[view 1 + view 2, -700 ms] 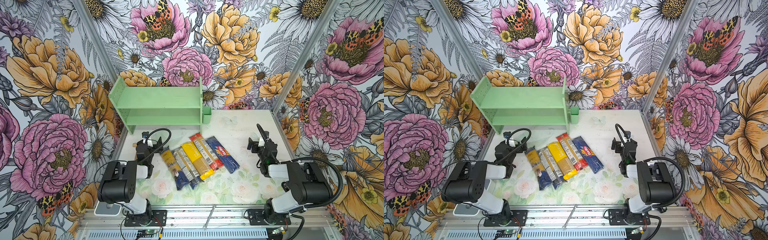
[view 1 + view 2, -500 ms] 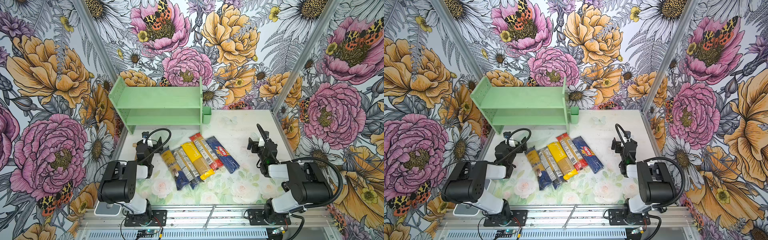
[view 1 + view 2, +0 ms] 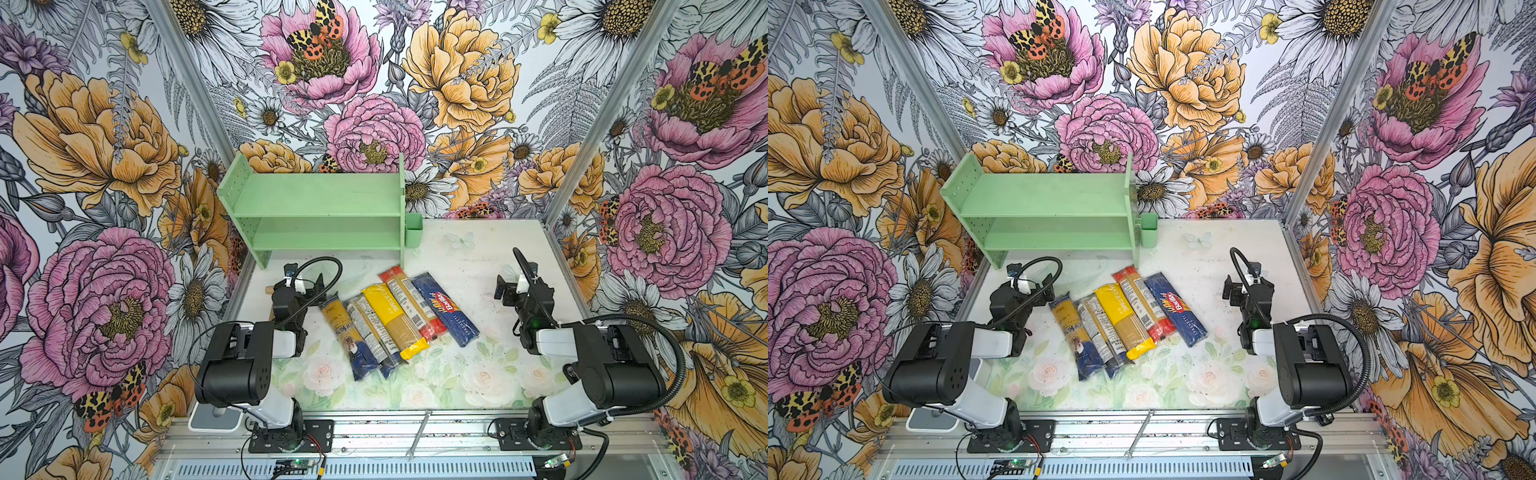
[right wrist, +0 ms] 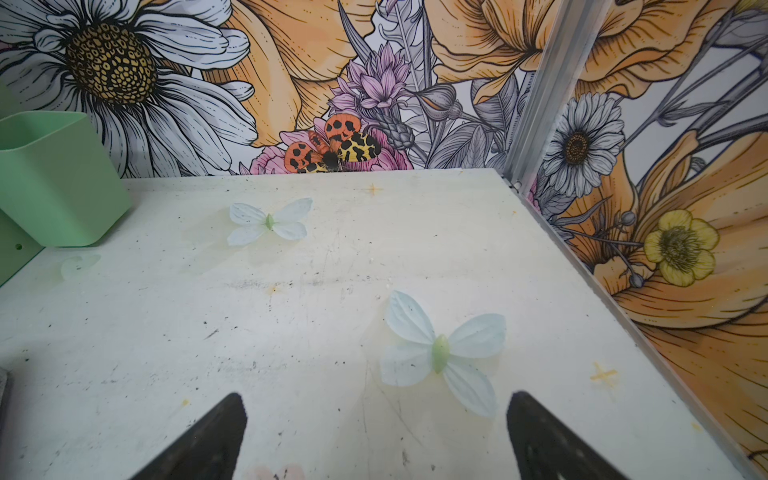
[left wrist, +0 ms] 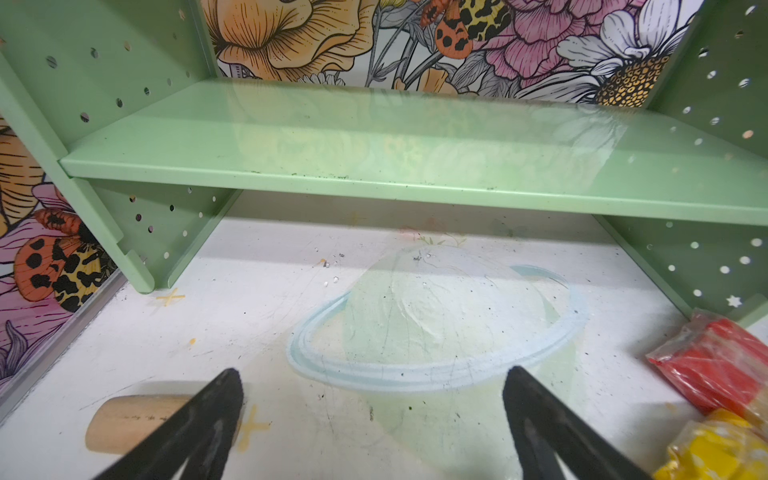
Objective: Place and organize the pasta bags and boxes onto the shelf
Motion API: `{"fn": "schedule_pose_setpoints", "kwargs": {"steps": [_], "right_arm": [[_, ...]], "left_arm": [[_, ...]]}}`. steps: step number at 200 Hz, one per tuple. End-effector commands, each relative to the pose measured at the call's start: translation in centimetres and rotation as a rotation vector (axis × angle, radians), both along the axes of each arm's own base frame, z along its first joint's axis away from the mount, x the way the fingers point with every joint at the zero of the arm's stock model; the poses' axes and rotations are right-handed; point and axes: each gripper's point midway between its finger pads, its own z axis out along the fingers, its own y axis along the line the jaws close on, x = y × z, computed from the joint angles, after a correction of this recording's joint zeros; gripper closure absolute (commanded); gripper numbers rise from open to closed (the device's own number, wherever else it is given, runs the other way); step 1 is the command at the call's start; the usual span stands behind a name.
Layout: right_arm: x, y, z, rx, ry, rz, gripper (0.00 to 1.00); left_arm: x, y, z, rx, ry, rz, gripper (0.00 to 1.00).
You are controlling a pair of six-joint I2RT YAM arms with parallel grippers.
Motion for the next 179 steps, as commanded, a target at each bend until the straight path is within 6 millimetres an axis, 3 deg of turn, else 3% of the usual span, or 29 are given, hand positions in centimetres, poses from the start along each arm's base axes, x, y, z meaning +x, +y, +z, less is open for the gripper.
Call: {"fn": "schedule_pose_setpoints", "kwargs": {"steps": [1,44,108,154,179], "right_arm": [[0.2,0.1,0.4,-0.012,-0.020,-0.006,0.01],[-0.1,0.6,0.6,-0.024,-0.038,0.009,0.03],[0.5,1.0,1.1,-0.031,0.006,0.033,0.03],[1.2,1.6,4.3,-0.006,0.119,0.057,0.04],[1.0,3.6,6.0,0.042,0.160,0.142,0.05]], "left_arm": [[0.1,0.0,0.8,-0.006,-0.025,-0.002,0.01],[0.1,-0.1,0.8,0.005,-0.026,0.007,0.01],[-0.1,-0.3,2.4,0.014,-0.029,-0.005,0.01],[-1.0,-1.1,4.5,0.030,-0.016,-0.015,0.01],[-1.2,-1.8,5.5,0.015,0.007,-0.050,0.01]]}}
